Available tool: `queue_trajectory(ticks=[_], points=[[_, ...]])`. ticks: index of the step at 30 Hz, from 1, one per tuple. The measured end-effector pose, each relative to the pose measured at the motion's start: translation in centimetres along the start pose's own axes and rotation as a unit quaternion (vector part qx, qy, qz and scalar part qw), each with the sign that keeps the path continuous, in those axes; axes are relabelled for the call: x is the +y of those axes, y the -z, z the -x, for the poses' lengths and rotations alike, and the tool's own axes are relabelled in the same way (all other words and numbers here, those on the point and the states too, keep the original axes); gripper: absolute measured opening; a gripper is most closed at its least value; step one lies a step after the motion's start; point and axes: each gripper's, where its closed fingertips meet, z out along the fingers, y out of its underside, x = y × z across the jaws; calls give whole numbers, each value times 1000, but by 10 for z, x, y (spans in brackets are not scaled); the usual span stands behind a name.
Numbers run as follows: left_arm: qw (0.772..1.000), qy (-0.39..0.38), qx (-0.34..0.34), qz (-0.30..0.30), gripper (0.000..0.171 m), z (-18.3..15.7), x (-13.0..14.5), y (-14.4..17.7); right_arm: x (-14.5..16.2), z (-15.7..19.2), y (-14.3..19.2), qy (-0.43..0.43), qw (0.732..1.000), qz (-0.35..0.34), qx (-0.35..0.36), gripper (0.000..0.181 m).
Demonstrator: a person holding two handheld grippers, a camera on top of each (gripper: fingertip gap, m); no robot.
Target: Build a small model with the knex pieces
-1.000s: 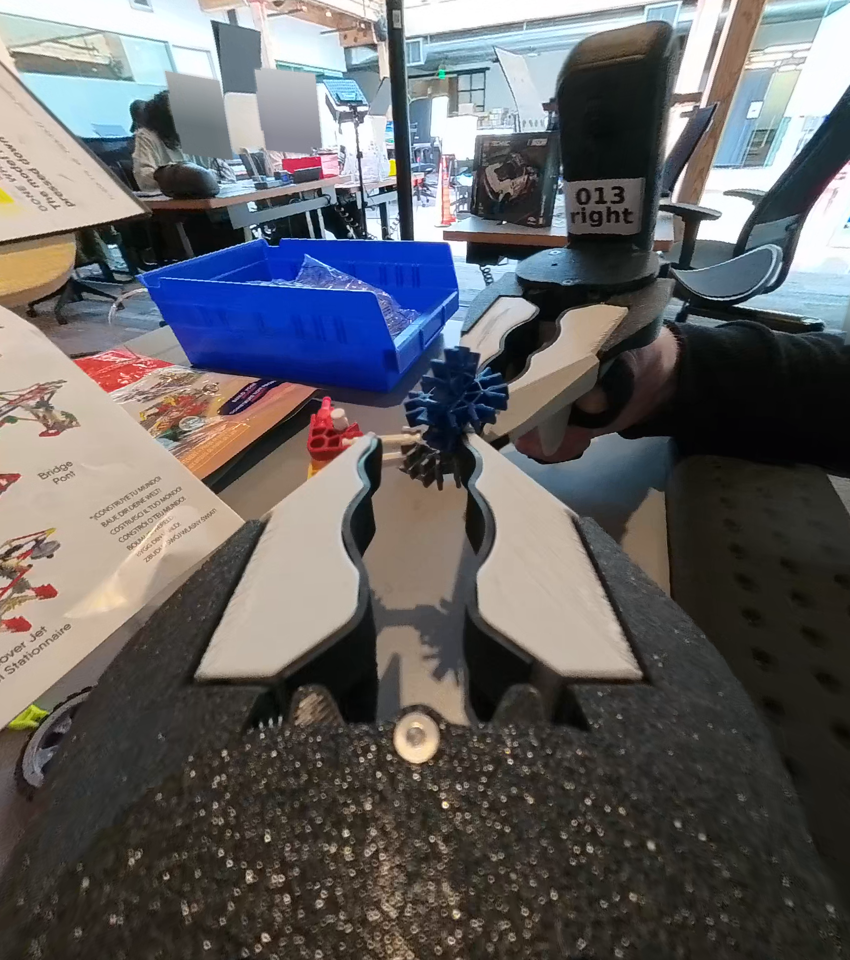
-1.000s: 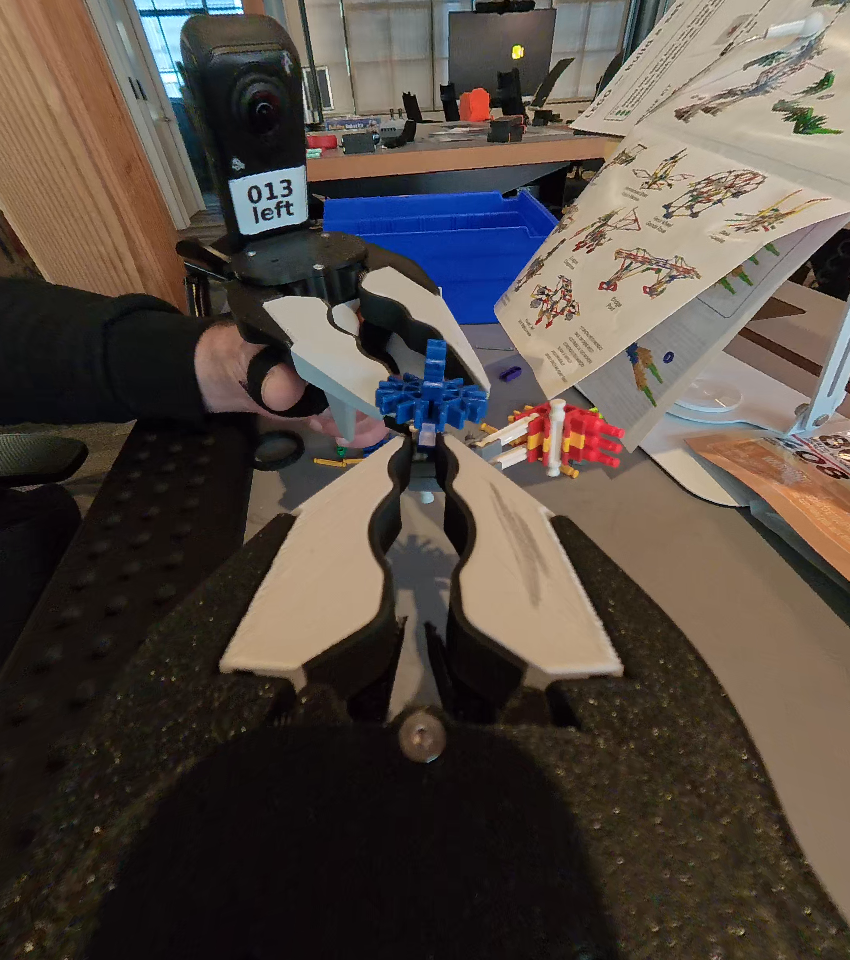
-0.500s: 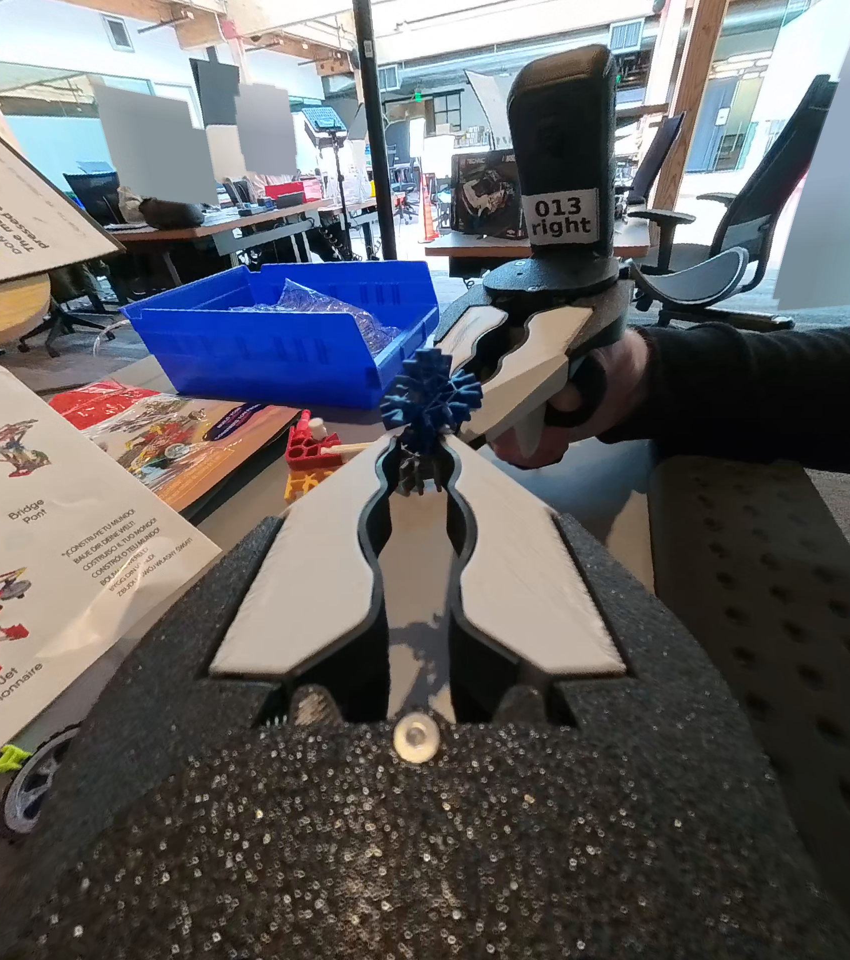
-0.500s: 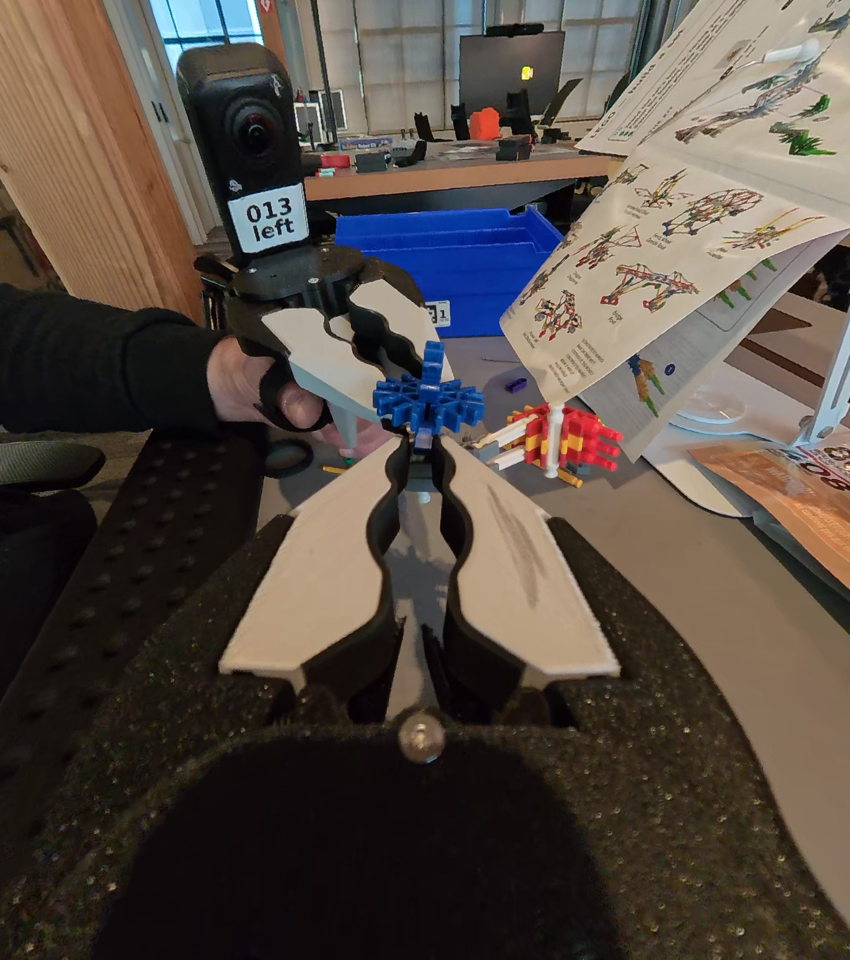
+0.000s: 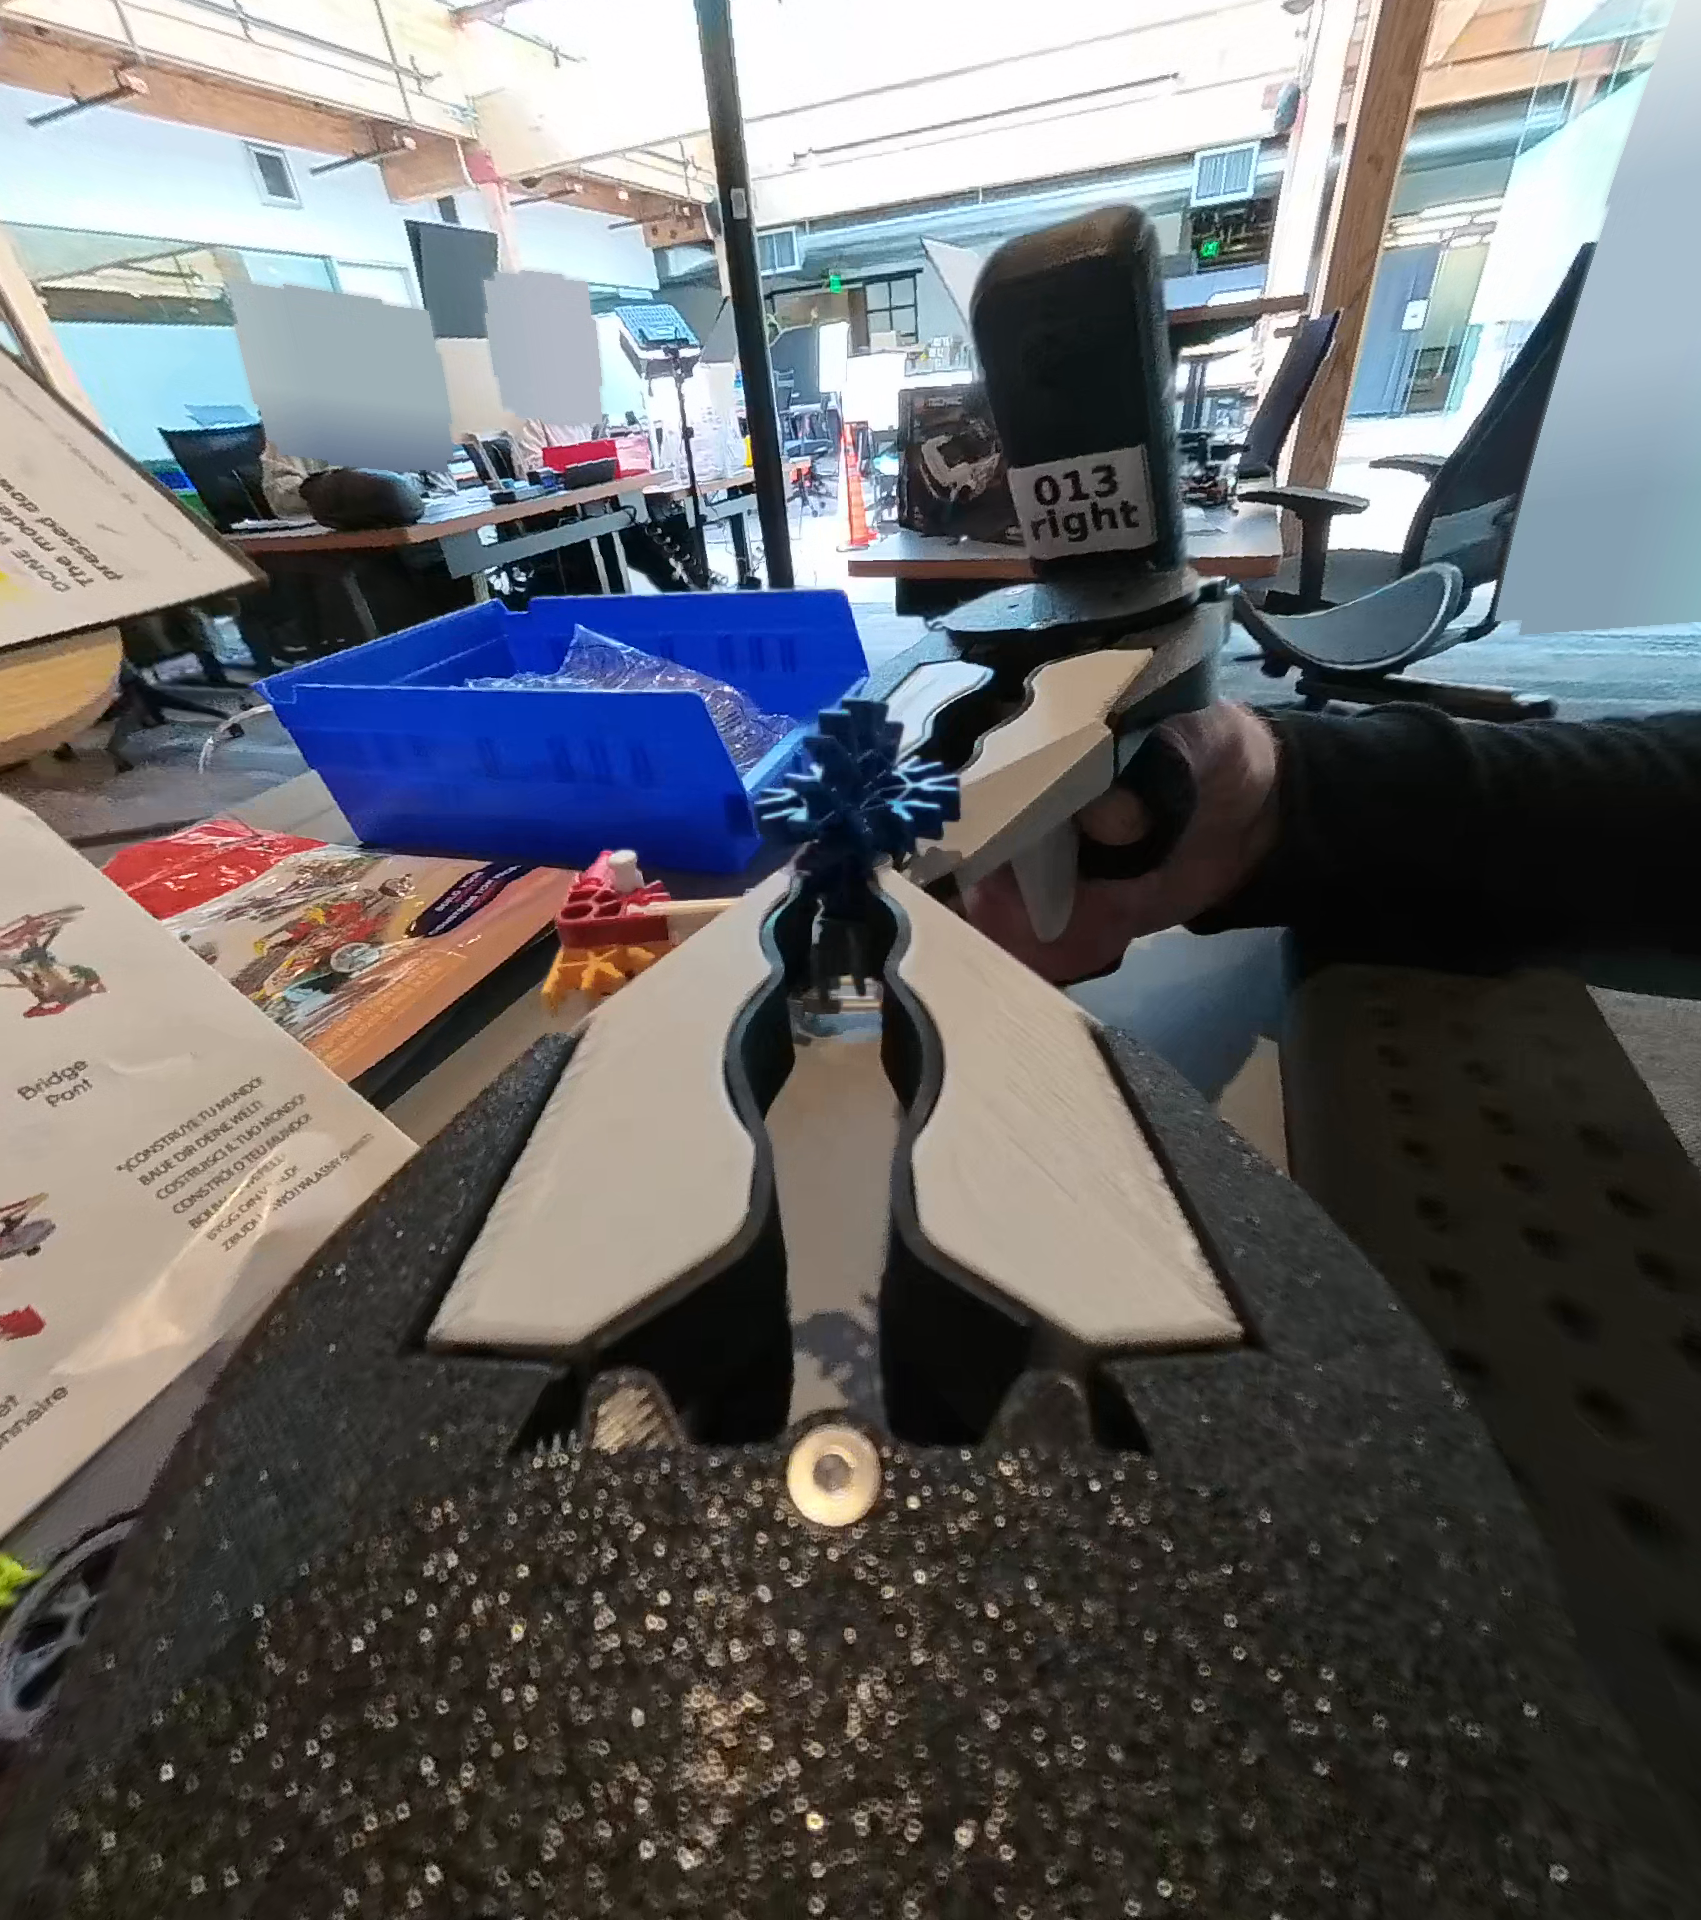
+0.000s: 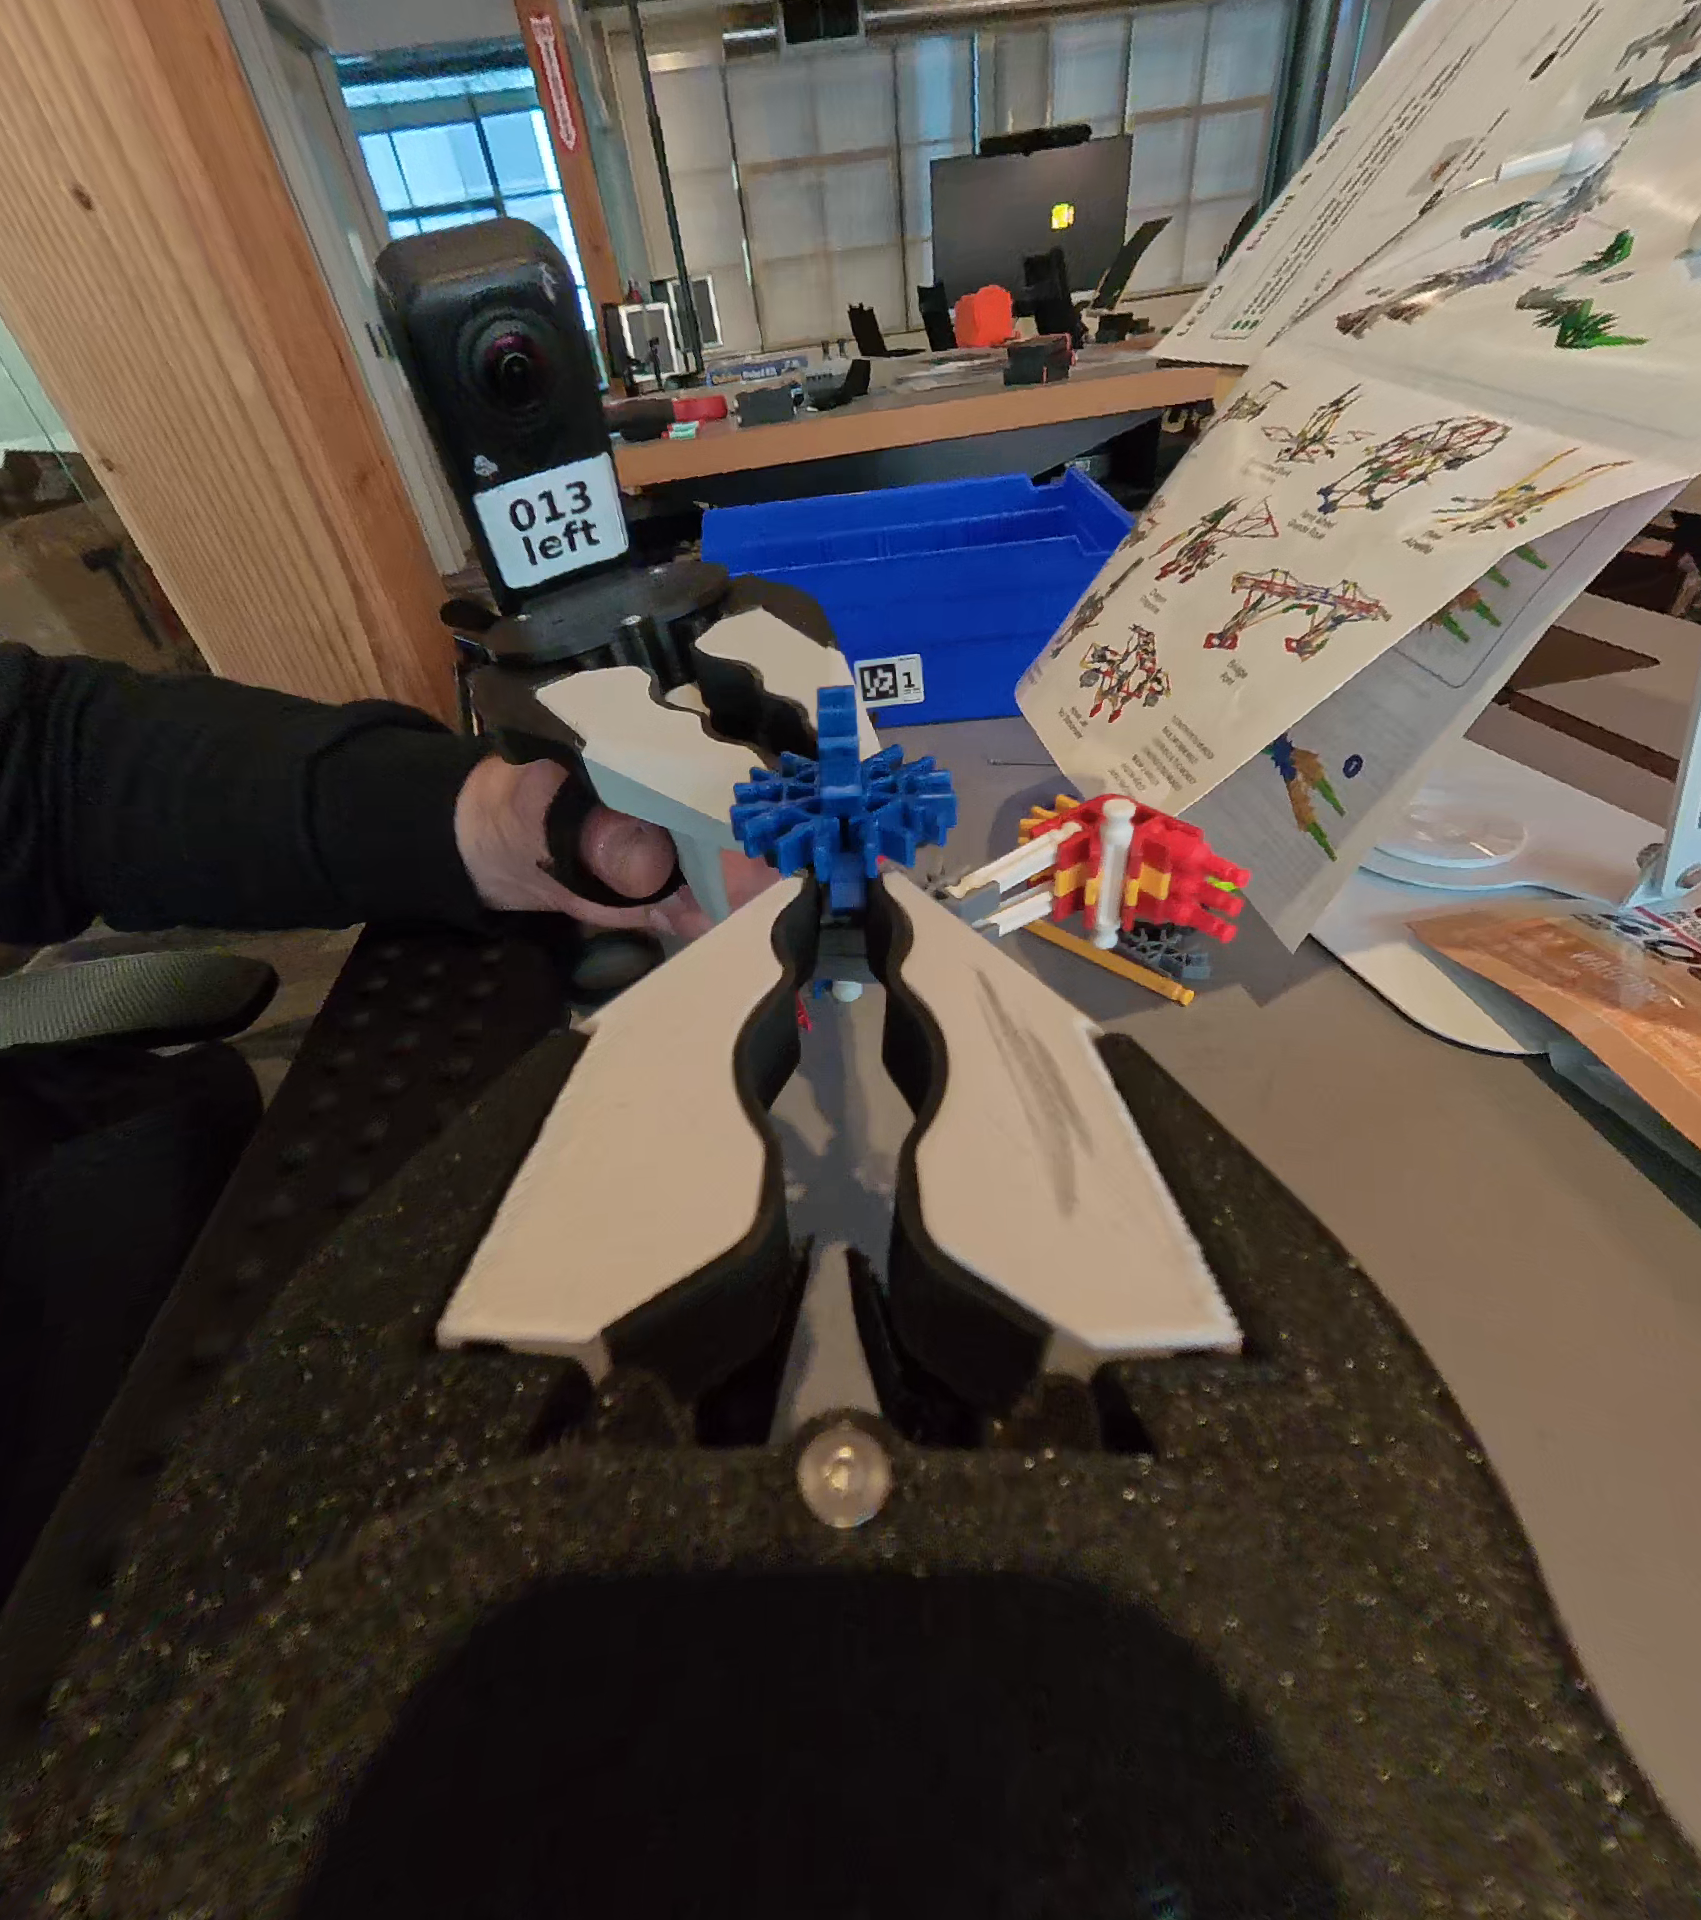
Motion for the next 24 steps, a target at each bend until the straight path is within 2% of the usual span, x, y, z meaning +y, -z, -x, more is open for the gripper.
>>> queue_trajectory(ticks=[17, 24], points=[[995, 90, 27, -39, 8, 0, -10, -5, -12, 0, 5, -43, 998, -44, -24, 8], [996, 78, 17, -43, 9, 1, -12, -7, -14, -2, 7, -48, 997, -48, -18, 6]])
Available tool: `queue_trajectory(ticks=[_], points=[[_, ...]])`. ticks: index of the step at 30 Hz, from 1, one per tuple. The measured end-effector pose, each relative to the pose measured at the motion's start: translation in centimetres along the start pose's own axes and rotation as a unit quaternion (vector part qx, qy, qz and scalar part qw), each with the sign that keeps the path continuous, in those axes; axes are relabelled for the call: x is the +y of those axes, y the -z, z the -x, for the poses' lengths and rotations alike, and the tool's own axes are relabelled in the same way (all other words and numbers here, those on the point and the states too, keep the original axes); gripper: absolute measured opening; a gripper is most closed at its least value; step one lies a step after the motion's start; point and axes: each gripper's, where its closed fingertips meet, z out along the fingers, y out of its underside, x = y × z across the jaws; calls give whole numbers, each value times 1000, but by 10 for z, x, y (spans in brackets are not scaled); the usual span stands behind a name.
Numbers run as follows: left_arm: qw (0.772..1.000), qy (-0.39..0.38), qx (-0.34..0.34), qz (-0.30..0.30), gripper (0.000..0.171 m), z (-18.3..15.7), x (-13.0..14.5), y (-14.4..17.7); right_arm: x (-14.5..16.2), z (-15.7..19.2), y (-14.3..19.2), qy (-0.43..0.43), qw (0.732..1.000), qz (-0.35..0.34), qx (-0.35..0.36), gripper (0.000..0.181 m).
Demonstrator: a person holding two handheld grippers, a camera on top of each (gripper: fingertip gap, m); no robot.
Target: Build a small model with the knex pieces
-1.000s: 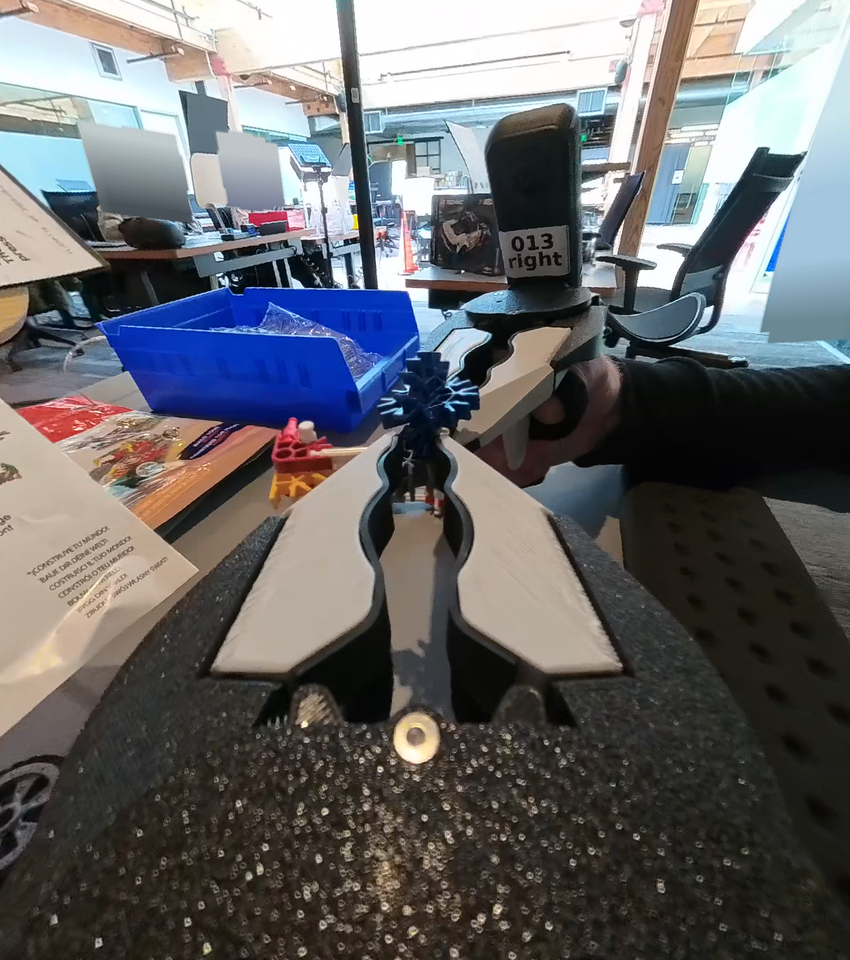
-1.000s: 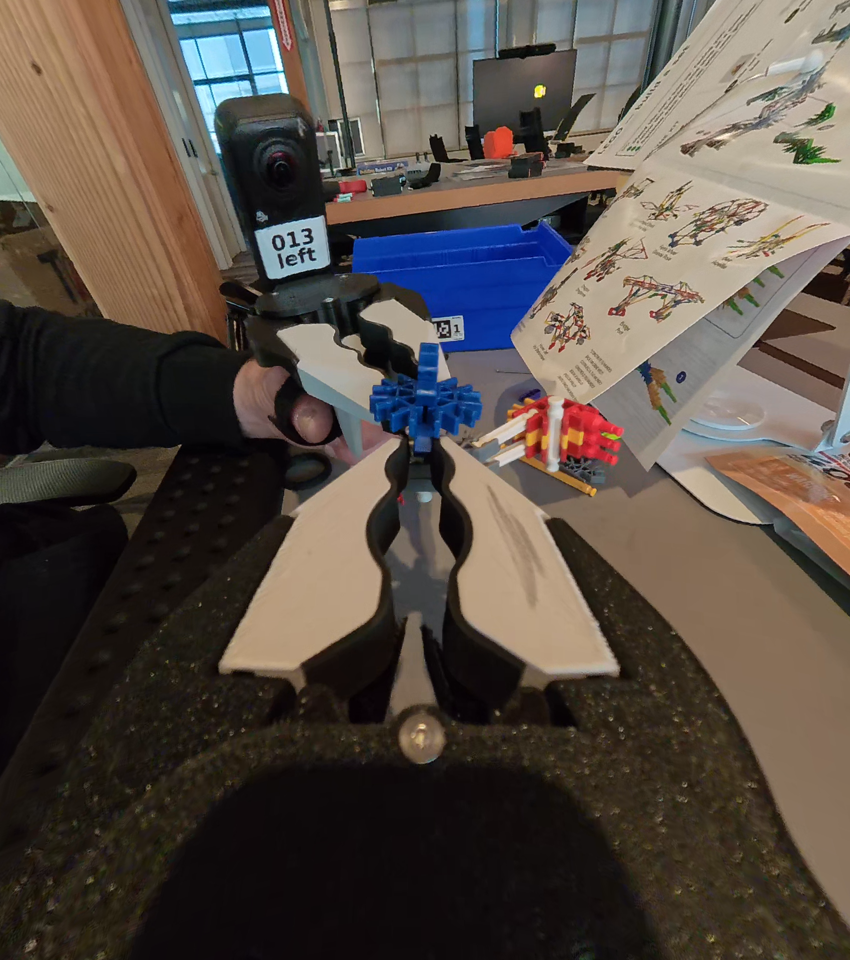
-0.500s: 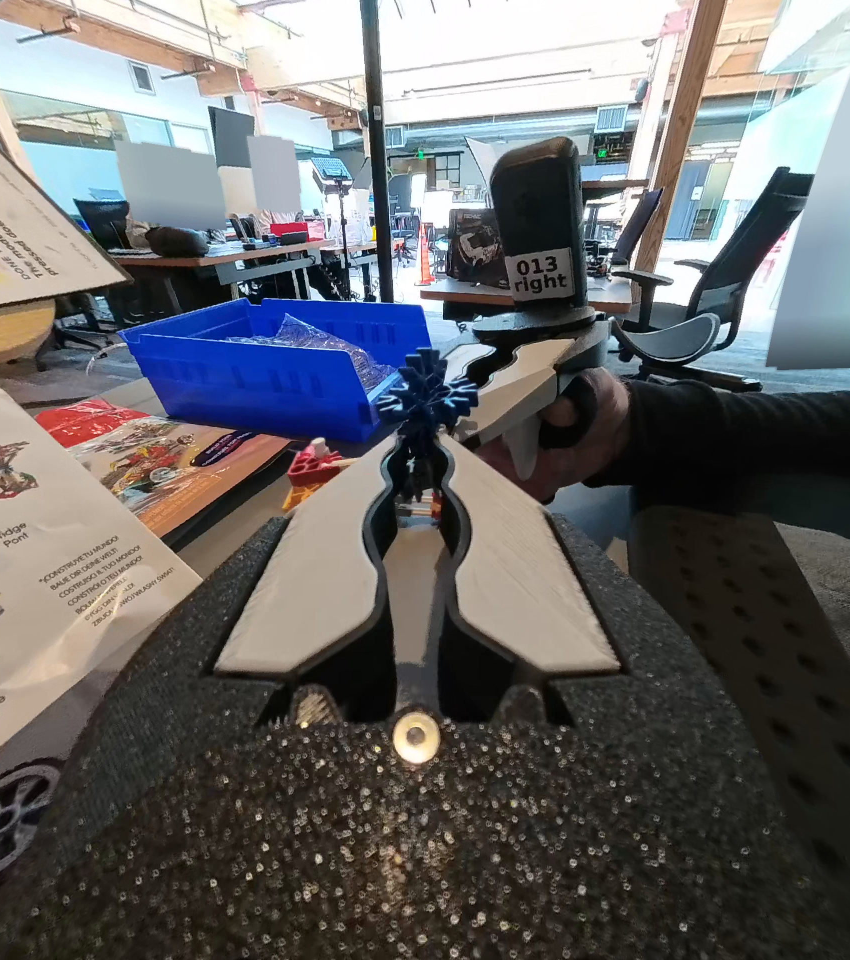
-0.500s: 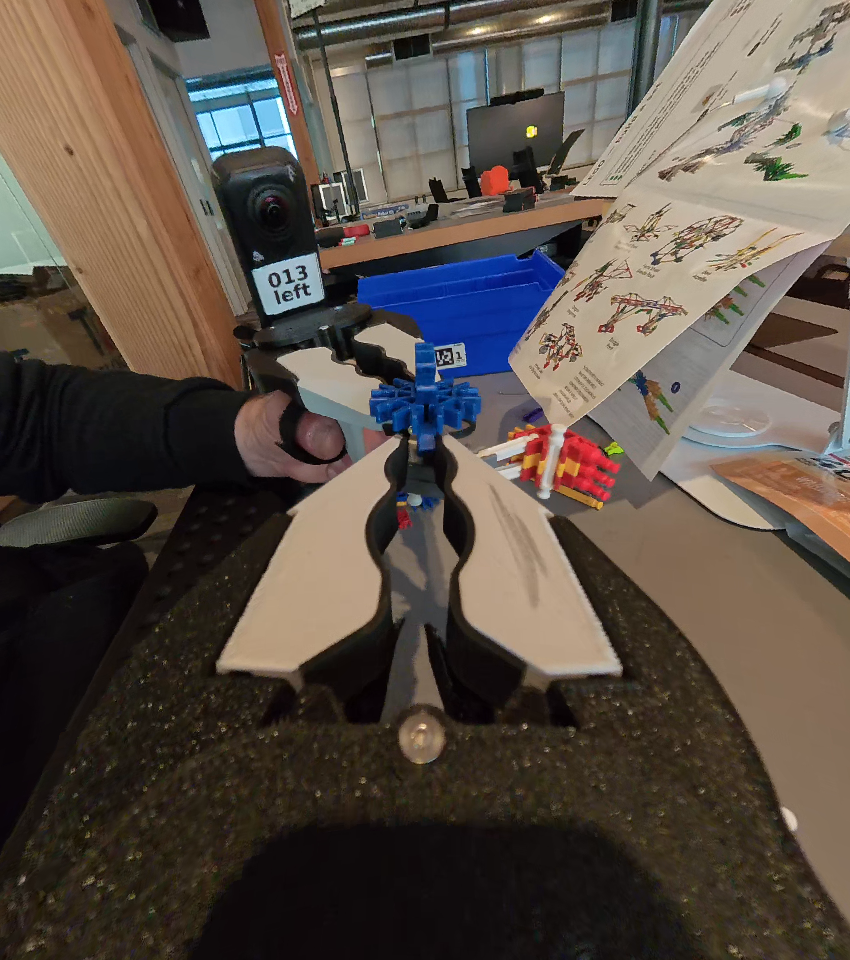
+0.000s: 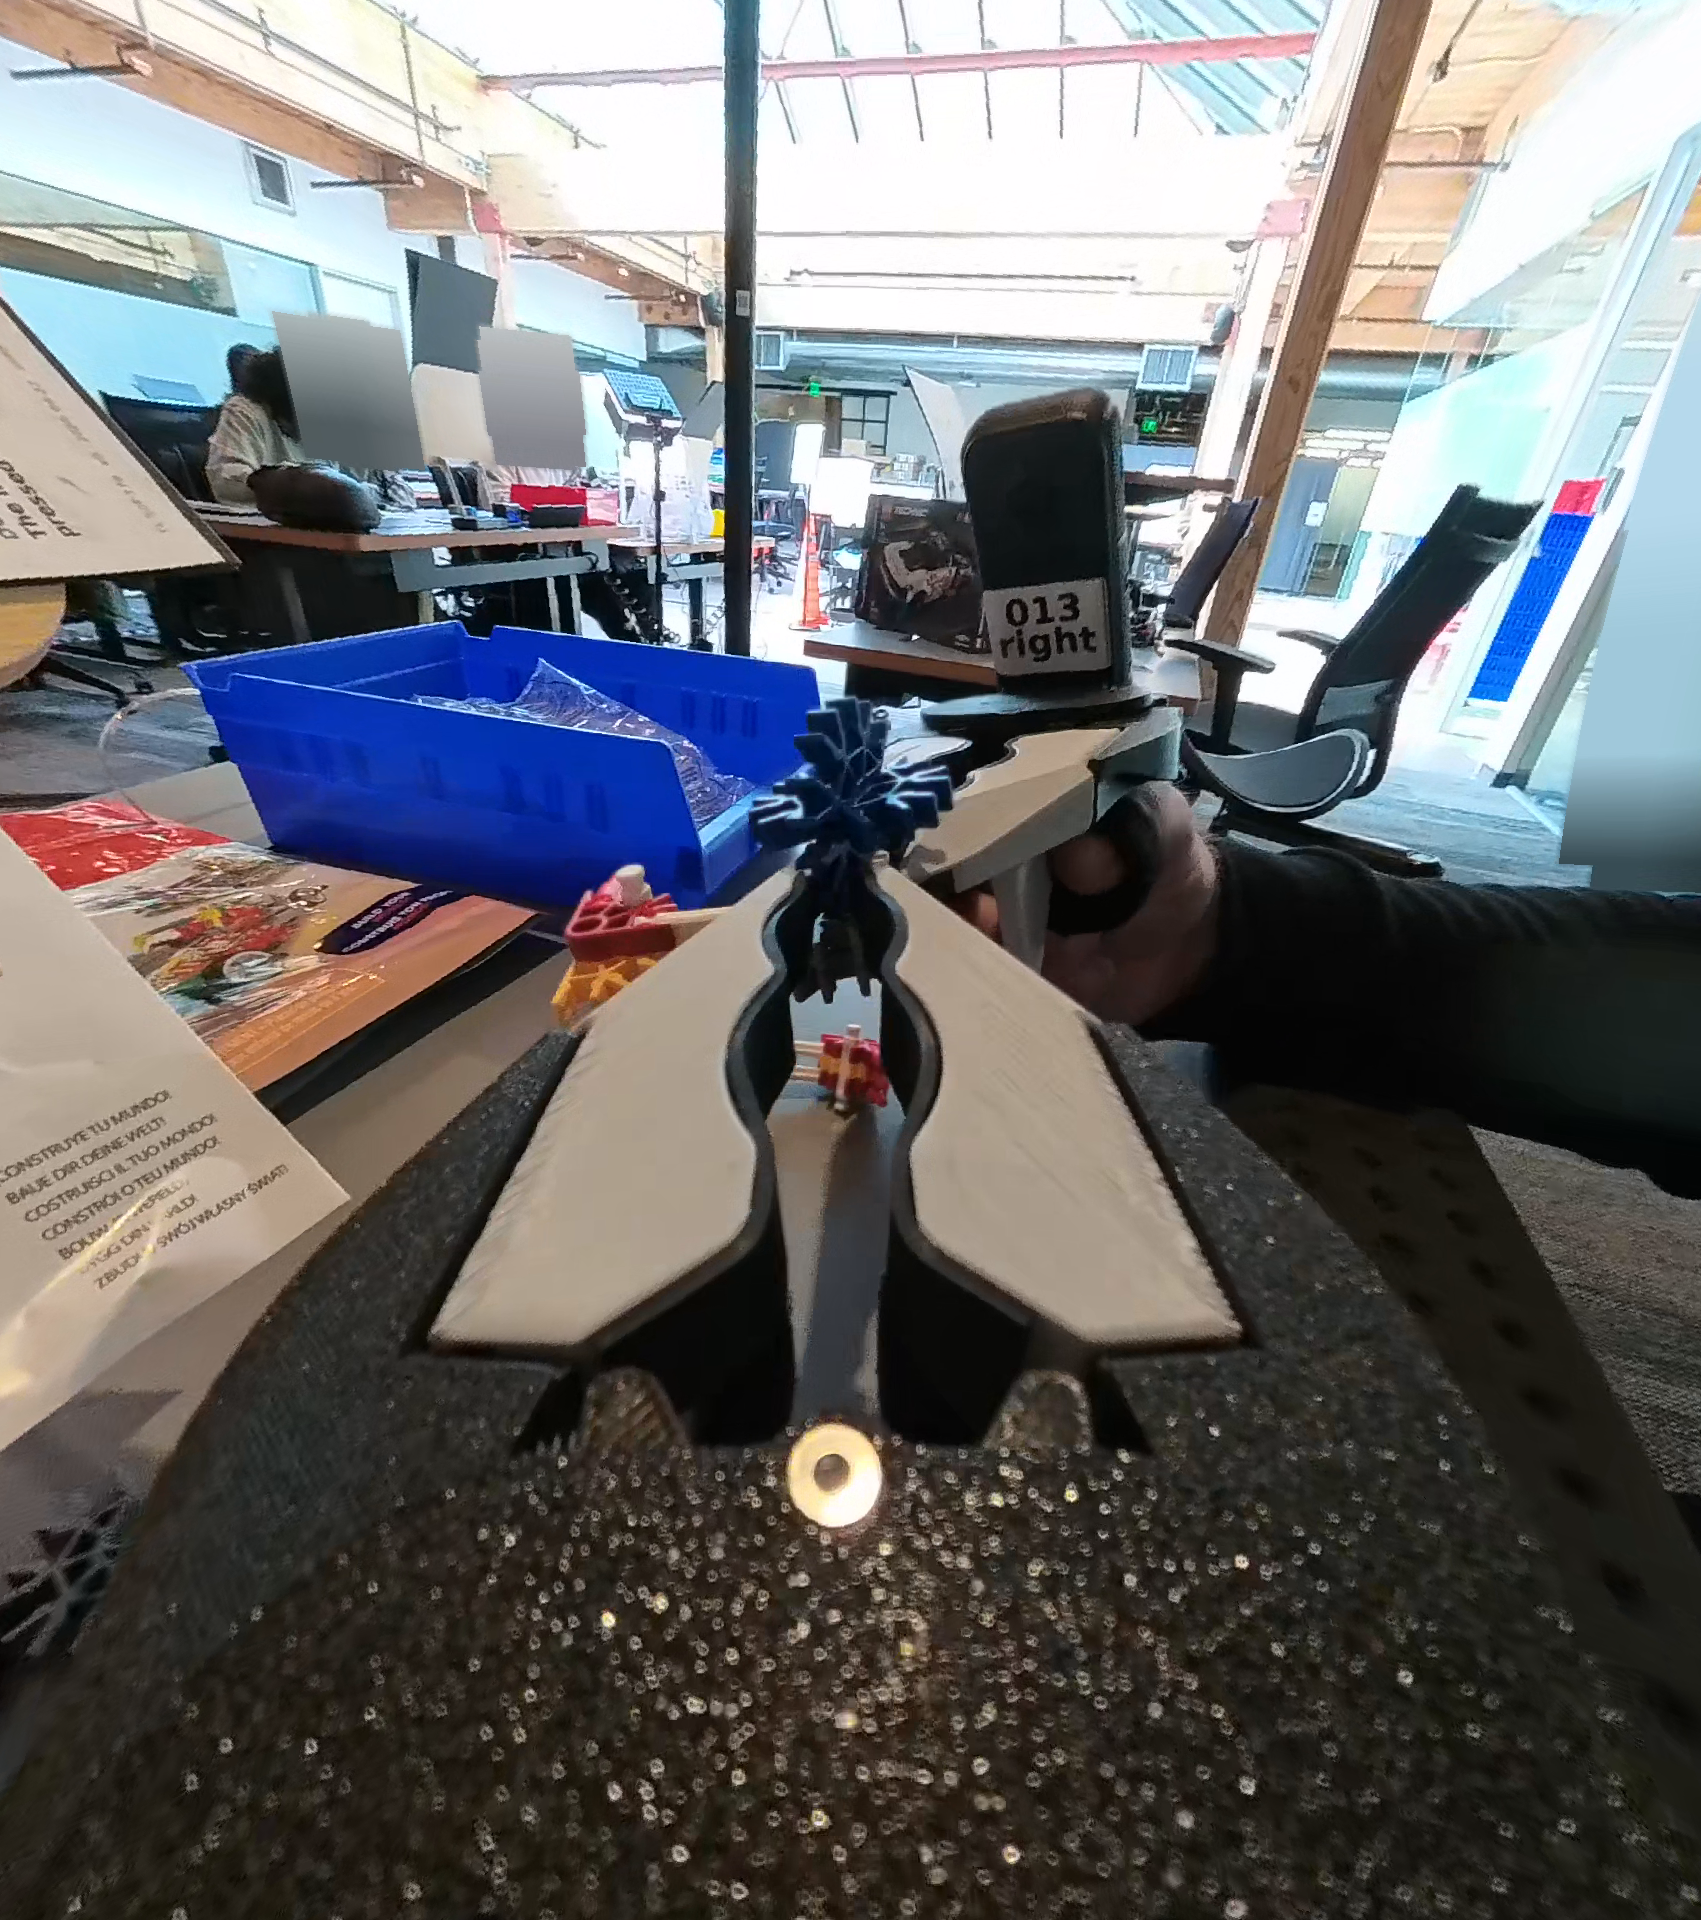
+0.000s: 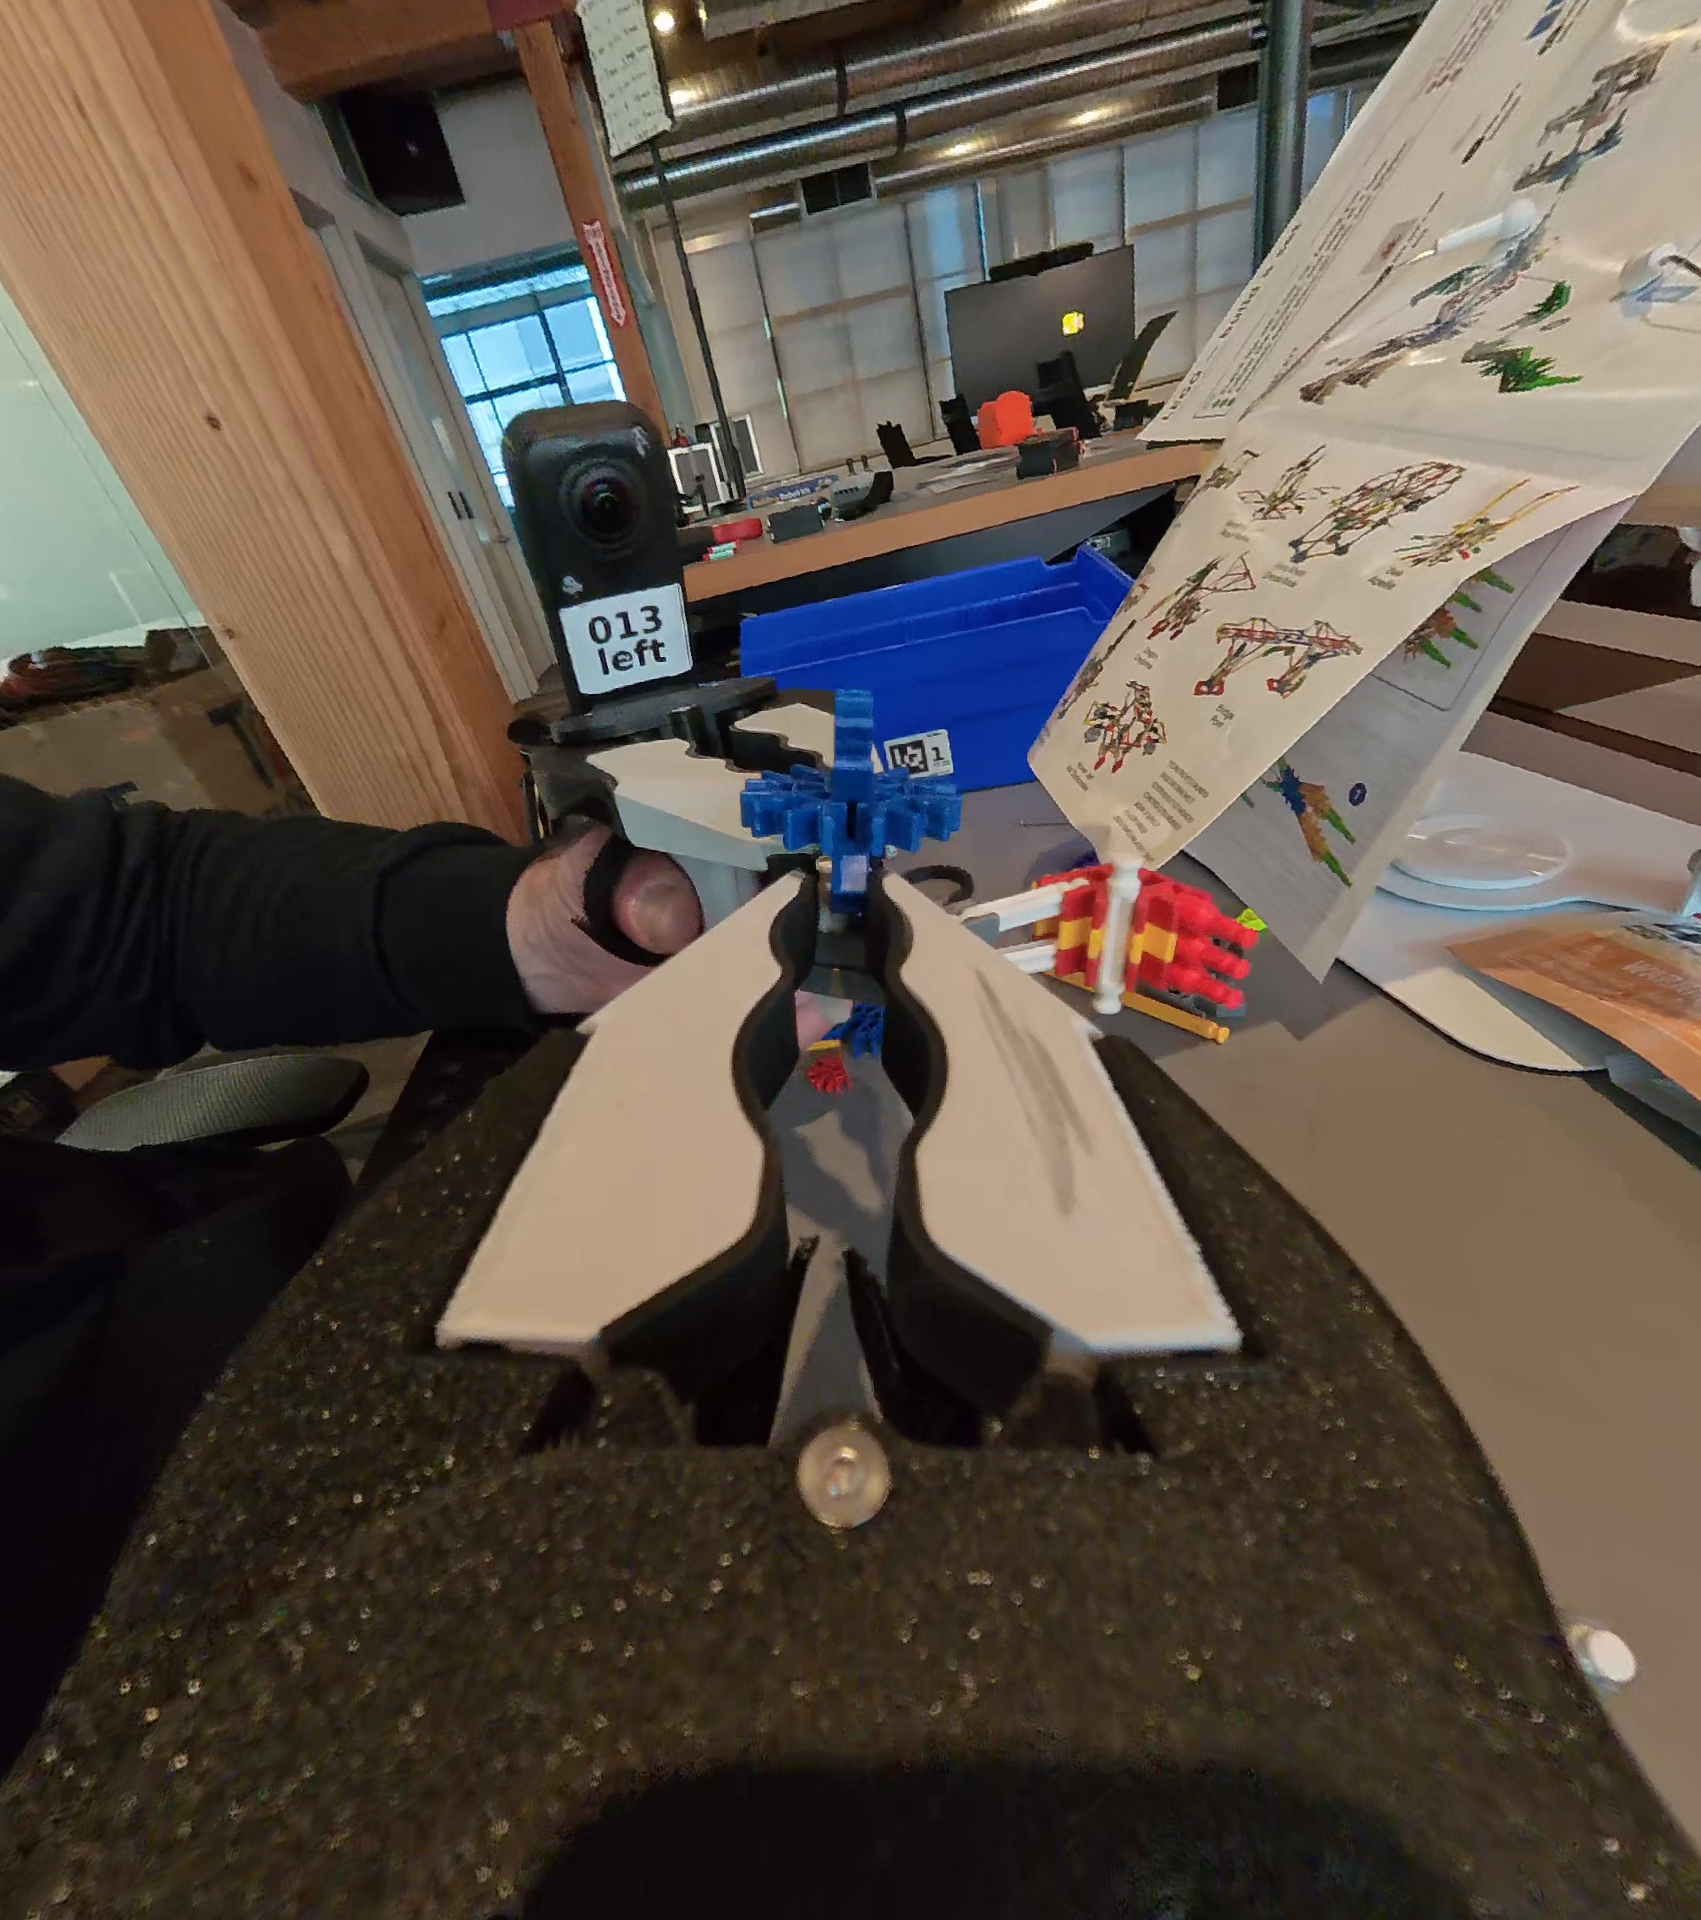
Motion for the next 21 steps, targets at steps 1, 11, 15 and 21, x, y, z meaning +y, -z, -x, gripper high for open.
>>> queue_trajectory(ticks=[1, 11, 15, 21], points=[[1000, -7, -5, 2, 9, 1, 0, 0, 0, -1, 0, 1, 1000, 2, 2, 6], [994, -87, -68, 11, 8, 3, -3, -3, -4, -5, 2, 3, 1000, -1, 24, 3], [989, -105, -96, 31, 8, 9, 0, -3, 0, -10, 0, -4, 999, 10, 37, 5], [995, -50, -81, 5, 8, 9, -5, -6, -6, -11, 3, 9, 999, -8, 44, 9]])
